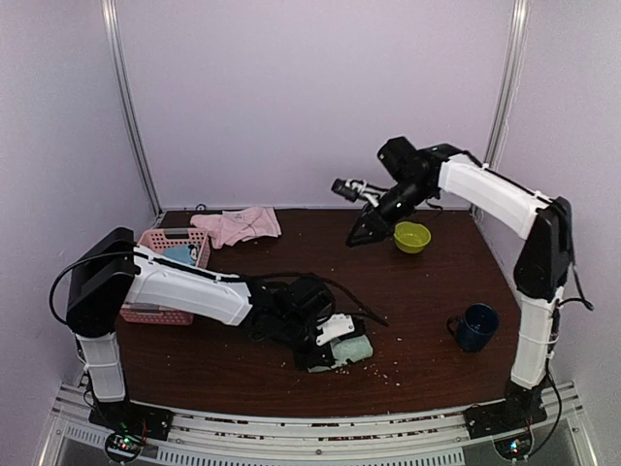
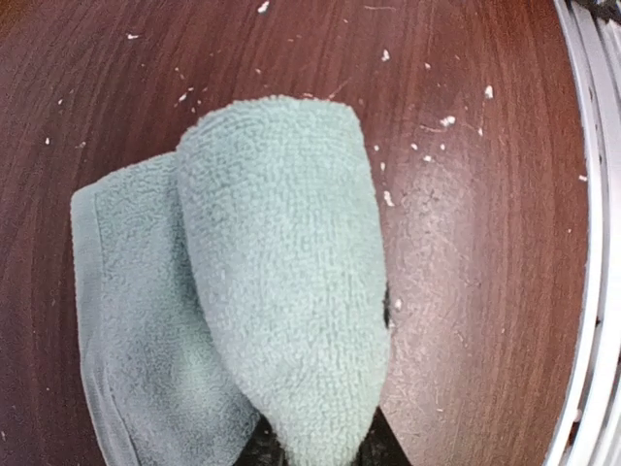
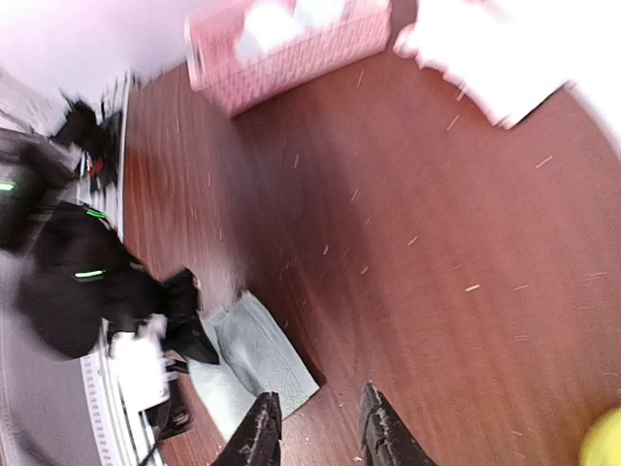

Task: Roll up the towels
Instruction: Roll the towel at the center of the board.

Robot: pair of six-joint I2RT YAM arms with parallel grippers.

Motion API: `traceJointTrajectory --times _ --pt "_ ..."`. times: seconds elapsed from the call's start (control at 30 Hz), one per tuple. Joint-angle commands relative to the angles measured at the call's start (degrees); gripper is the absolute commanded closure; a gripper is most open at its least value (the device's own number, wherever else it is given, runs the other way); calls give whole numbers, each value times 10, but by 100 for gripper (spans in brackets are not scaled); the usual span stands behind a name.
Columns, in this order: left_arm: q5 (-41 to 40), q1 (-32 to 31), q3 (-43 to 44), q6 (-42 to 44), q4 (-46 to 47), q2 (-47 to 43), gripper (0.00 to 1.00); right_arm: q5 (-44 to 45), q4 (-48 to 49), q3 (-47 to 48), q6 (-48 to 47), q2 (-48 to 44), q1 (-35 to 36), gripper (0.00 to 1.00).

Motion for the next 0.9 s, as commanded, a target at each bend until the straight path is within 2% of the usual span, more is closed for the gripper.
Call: traceJointTrajectory --times 0.0,0.07,0.13,0.23,0.33,0.43,0.5,0.67,0.87 --pt "164 40 15 -45 -19 41 81 -43 65 -55 56 -156 -28 70" --pt "215 58 15 -63 -9 55 81 -90 94 -82 72 -207 -34 70" --pt "256 74 15 -77 0 69 80 -142 103 -118 48 -253 -31 67" --pt "292 90 20 -89 3 93 80 -143 129 -202 20 -311 -8 64" --pt "329 104 15 -110 20 113 80 -87 67 -237 -65 -318 38 64" --pt "359 112 6 -116 39 125 79 -48 2 -235 -102 -303 99 66" --pt "361 113 8 -116 40 131 79 -8 -6 -246 -115 -299 164 66" --pt "359 122 14 -112 34 144 78 124 94 -353 -99 -313 248 63" --pt "366 129 8 -112 29 147 78 264 223 -486 -110 -300 276 53"
